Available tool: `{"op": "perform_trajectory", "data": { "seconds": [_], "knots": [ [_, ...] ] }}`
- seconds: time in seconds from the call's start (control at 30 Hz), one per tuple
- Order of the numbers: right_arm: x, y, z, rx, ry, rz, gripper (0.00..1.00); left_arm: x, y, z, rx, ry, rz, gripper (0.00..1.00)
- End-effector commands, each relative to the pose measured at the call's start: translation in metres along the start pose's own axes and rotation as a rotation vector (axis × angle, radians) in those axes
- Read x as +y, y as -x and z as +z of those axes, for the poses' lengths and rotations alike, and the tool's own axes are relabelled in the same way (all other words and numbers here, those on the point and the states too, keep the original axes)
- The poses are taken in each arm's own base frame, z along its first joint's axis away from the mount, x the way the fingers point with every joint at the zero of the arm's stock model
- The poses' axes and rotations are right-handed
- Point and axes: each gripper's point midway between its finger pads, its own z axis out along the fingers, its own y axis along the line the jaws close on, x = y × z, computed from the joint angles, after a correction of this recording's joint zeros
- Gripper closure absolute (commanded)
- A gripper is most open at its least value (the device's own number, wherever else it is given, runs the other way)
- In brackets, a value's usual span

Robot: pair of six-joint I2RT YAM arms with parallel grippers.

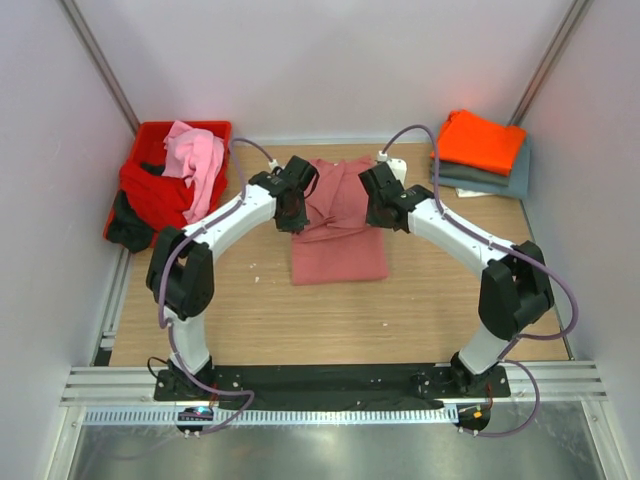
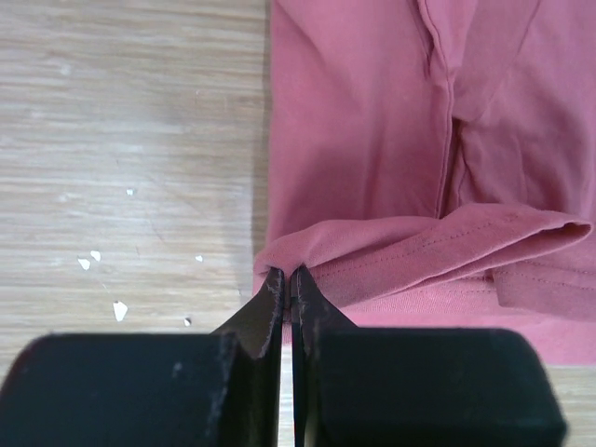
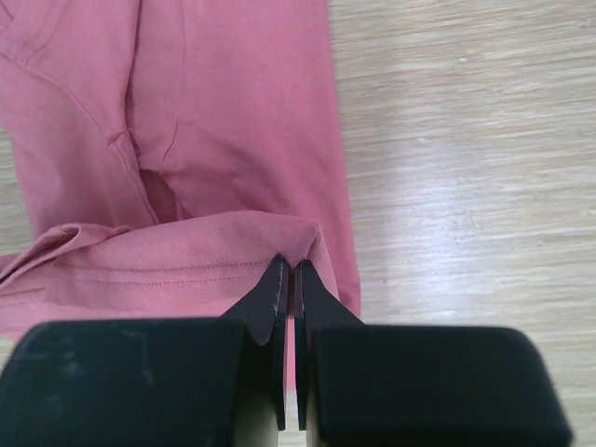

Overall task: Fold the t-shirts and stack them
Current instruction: Fold the tshirt

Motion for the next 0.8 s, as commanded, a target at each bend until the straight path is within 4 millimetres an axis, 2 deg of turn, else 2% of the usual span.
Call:
{"op": "perform_trajectory", "data": {
  "seconds": [0.0,0.13,0.17,0.2,0.27,0.3,0.33,0.37,0.4,0.43,0.47,0.5,0.53,0.63,0.67,0.7,0.73,0.77],
  "knots": [
    [0.005,0.025,0.008,-0.052,0.018,0.005,0.99,0.009,0.009,0.005,0.017,0.027,0.027,1.0],
    [0.006,0.018,0.041,0.001,-0.008,0.012,0.99,0.01,0.015,0.024,0.048,0.039,0.035,0.98],
    [0.008,0.019,0.048,0.008,-0.008,0.015,0.99,0.011,0.016,0.029,0.06,0.051,0.034,0.98],
    [0.01,0.029,0.05,-0.002,-0.016,0.025,0.99,0.017,0.012,0.04,0.091,0.079,0.036,0.98],
    [0.009,0.024,0.07,0.04,-0.05,0.022,0.98,0.014,0.025,0.046,0.08,0.074,0.037,0.94],
    [0.011,0.025,0.075,0.049,-0.05,0.018,0.88,0.015,0.03,0.049,0.077,0.085,0.043,0.86],
    [0.016,0.039,0.076,0.031,-0.042,0.029,0.66,0.019,0.038,0.055,0.085,0.109,0.044,0.8],
    [0.015,0.037,0.086,0.047,-0.064,0.022,0.57,0.02,0.044,0.057,0.084,0.117,0.047,0.73],
    [0.01,0.04,0.087,0.058,-0.082,0.02,0.48,0.023,0.05,0.06,0.085,0.126,0.053,0.56],
    [0.018,0.06,0.083,0.025,-0.058,0.031,0.35,0.025,0.065,0.057,0.079,0.134,0.038,0.5],
    [0.019,0.062,0.088,0.03,-0.065,0.024,0.3,0.027,0.072,0.056,0.073,0.137,0.035,0.46],
    [0.018,0.079,0.078,0.011,-0.085,0.022,0.25,0.028,0.081,0.053,0.061,0.136,0.027,0.4],
    [0.017,0.085,0.073,0.008,-0.097,0.022,0.24,0.026,0.099,0.043,0.023,0.117,0.025,0.39],
    [0.012,0.098,0.046,-0.027,-0.092,0.047,0.23,0.023,0.121,0.014,-0.042,0.101,0.029,0.37],
    [0.014,0.103,0.04,-0.055,-0.066,0.065,0.23,0.025,0.128,-0.006,-0.083,0.095,0.019,0.37],
    [0.013,0.104,0.031,-0.072,-0.045,0.081,0.23,0.026,0.13,-0.017,-0.106,0.089,0.014,0.37],
    [0.01,0.089,0.02,-0.054,-0.008,0.086,0.23,0.027,0.122,-0.013,-0.106,0.093,0.02,0.37],
    [0.008,0.069,0.025,-0.033,0.015,0.088,0.23,0.022,0.135,-0.04,-0.197,0.052,0.003,0.37]
  ]
}}
